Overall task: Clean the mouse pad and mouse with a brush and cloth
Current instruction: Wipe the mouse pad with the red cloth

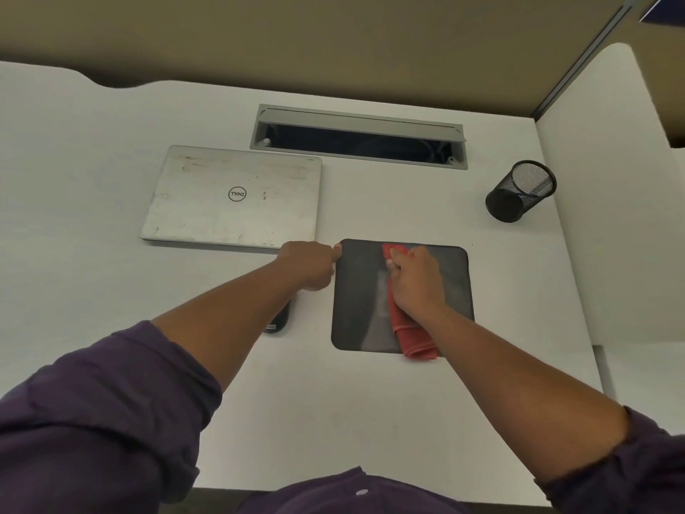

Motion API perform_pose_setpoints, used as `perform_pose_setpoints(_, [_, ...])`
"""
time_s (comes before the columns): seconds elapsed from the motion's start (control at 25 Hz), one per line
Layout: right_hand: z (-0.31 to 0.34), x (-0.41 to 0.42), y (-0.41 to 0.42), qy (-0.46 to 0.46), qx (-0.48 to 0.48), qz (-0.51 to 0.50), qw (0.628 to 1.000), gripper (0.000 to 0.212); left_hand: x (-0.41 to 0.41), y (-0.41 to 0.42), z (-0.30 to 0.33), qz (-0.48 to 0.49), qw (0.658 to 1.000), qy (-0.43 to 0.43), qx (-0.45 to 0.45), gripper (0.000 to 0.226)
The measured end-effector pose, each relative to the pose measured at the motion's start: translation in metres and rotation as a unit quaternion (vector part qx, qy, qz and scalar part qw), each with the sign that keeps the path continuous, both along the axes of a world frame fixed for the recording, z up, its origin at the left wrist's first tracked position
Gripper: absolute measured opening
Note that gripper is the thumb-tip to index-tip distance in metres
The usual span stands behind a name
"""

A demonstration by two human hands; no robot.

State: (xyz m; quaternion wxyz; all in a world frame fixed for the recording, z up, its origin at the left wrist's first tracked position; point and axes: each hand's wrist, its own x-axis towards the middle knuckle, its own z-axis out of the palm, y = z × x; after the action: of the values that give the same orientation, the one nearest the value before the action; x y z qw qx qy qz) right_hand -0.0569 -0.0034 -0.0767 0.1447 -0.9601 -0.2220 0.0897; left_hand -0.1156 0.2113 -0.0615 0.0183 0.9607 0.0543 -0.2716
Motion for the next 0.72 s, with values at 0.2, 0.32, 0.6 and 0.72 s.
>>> perform_pose_setpoints(0.2, [-0.001, 0.005, 0.036, 0.004, -0.014, 0.047, 0.999, 0.044, 0.008, 0.005, -0.01, 0.035, 0.998, -0.016, -0.052, 0.049])
perform_pose_setpoints(0.32, [-0.002, 0.003, 0.055, 0.001, -0.022, 0.095, 0.995, 0.04, 0.01, 0.01, -0.013, 0.1, 0.988, -0.041, -0.106, 0.053])
perform_pose_setpoints(0.6, [-0.001, -0.038, 0.051, 0.034, 0.005, 0.164, 0.986, 0.046, 0.003, 0.009, -0.008, 0.133, 0.98, -0.02, -0.146, 0.067])
perform_pose_setpoints(0.72, [0.0, -0.065, 0.035, 0.051, 0.019, 0.214, 0.975, 0.046, -0.002, 0.005, -0.002, 0.082, 0.993, 0.007, -0.079, 0.076])
